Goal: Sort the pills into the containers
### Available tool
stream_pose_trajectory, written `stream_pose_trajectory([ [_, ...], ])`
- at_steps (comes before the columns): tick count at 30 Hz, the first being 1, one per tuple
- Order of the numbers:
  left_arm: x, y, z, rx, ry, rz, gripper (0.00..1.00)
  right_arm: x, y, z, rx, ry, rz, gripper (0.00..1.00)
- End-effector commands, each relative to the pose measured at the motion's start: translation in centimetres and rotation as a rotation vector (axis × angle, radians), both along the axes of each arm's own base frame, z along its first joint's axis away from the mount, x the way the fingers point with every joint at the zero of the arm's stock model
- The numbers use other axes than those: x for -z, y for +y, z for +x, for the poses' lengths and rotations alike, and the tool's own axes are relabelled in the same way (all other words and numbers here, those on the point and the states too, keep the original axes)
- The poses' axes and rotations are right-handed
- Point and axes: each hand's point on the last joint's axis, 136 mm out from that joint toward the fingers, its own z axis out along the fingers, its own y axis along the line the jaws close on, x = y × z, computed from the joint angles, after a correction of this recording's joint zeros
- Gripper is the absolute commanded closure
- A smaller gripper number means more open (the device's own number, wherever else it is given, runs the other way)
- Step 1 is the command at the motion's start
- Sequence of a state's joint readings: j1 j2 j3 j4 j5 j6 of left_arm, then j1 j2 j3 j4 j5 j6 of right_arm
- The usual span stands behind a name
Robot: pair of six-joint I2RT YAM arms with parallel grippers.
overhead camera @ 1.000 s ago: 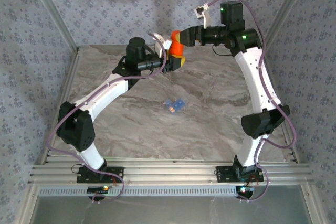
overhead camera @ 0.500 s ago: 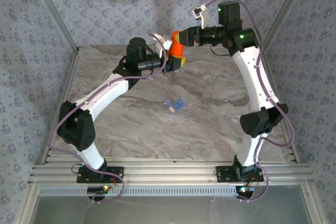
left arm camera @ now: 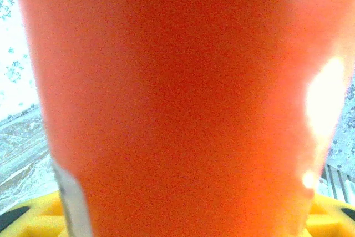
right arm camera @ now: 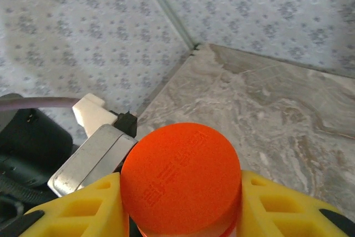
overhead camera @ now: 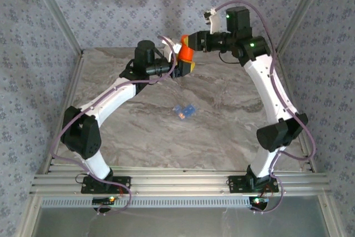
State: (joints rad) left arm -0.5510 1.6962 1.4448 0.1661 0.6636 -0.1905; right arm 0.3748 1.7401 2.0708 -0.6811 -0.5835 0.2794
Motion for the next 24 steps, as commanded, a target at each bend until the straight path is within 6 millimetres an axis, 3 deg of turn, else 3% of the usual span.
stream_pose_trajectory([
  [1, -4.7, -0.1, -0.1, -0.007, -0.161, -0.072, 1.00, 2.3, -0.2, -0.4, 0.214, 0.107, -0.022, 0.61],
  [3, -4.6, -0.1, 0.0, -0.010, -0.160, -0.071, 1.00, 2.8, 0.0, -0.7, 0.264, 0.121, 0.006, 0.62],
  [9, -4.5, -0.1, 0.0, -0.014, -0.157, -0.069, 1.00, 1.0, -0.1, -0.6, 0.286, 0.107, 0.114, 0.58],
  [13, -4.4, 0.0, -0.1, -0.014, -0.158, -0.068, 1.00, -1.9, -1.6, -0.5, 0.253, 0.066, 0.184, 0.35],
  [16, -4.5, -0.1, -0.2, -0.003, -0.155, -0.069, 1.00, -5.0, -3.8, -0.6, 0.237, -0.012, 0.269, 0.19],
  [20, -4.7, -0.3, -0.5, 0.024, -0.153, -0.074, 1.00, -6.8, -5.5, -1.0, 0.190, -0.076, 0.292, 0.11],
  [24, -5.0, -0.5, -0.9, 0.069, -0.138, -0.078, 1.00, -7.1, -5.4, -0.8, 0.064, -0.108, 0.263, 0.09],
])
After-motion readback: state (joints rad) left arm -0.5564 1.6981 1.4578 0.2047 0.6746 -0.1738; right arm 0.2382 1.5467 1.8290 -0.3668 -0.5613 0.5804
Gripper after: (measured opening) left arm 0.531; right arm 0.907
